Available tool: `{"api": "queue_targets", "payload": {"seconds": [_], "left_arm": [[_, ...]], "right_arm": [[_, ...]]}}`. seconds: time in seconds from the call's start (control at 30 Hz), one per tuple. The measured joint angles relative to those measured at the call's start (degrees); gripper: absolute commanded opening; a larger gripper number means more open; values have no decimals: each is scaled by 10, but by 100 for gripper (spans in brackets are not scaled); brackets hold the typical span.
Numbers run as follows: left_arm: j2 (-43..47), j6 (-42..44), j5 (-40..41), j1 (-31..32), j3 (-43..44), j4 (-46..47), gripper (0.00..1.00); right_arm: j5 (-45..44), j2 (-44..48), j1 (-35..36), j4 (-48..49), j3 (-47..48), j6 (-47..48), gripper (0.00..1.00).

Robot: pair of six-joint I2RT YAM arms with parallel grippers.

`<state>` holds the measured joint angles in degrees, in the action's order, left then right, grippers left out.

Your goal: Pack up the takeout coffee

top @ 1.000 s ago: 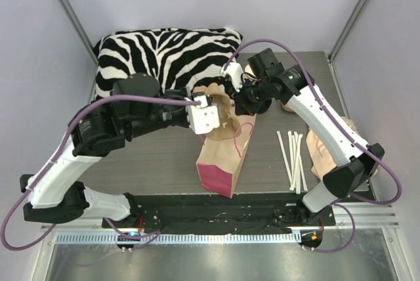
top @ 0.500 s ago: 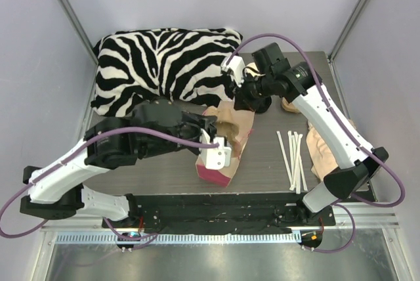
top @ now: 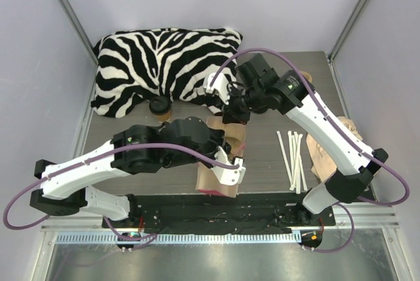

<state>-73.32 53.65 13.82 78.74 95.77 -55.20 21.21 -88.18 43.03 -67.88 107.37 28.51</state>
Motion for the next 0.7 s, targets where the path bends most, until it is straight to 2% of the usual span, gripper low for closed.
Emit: {"api": "queue_targets", "payload": {"seconds": [0.33, 0.7], "left_arm": [[-18, -20, 8, 0, -40, -5, 0], [-17, -71, -49, 0, -107, -12, 0]], "right_arm": [[-11, 7, 12, -12, -6, 3, 1], [10, 14, 15, -12, -9, 25, 1]]}}
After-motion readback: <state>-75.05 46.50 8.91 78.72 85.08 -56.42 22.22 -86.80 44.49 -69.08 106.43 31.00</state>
